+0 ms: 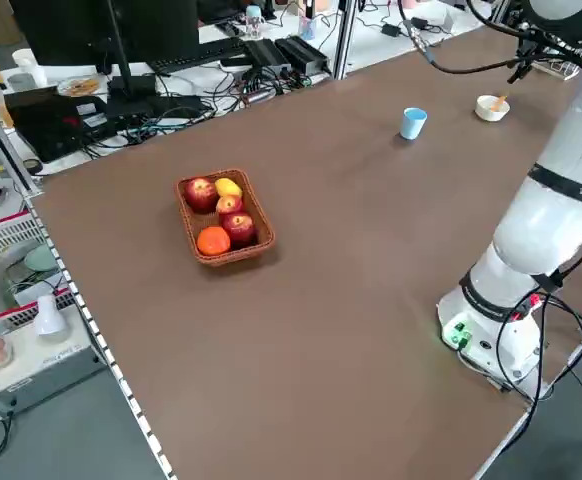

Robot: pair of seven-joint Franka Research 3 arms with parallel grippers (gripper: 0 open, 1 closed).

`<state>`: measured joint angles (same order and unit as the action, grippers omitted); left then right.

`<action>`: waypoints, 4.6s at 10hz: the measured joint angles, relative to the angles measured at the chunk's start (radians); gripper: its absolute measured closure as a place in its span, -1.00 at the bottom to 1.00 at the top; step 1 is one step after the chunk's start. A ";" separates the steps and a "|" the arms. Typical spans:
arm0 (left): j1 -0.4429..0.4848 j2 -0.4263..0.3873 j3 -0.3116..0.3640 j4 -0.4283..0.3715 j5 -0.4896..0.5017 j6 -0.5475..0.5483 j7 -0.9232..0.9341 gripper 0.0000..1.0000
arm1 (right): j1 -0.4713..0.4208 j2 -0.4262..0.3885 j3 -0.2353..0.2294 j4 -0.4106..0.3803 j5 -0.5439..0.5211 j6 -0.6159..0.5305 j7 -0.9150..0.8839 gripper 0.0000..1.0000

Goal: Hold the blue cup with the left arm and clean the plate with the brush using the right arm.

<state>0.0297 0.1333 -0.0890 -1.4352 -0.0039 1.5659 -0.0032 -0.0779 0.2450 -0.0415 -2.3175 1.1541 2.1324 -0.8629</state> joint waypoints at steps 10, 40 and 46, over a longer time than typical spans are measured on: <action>0.005 -0.016 0.007 0.037 0.000 -0.018 0.000 -0.99 | -0.004 -0.033 0.000 0.177 -0.413 -0.026 0.383 -1.00; 0.007 -0.018 0.008 0.037 0.000 -0.018 -0.004 -1.00 | 0.110 -0.062 0.008 0.947 -1.184 -0.569 1.017 -1.00; 0.007 -0.018 0.009 0.037 0.000 -0.019 -0.004 -1.00 | 0.073 -0.123 0.010 0.958 -1.184 -0.673 0.978 -1.00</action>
<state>0.0367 0.1151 -0.0801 -1.3982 -0.0039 1.5473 -0.0071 -0.0051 0.1225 -0.0318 -1.3600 -0.0295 1.4590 0.1154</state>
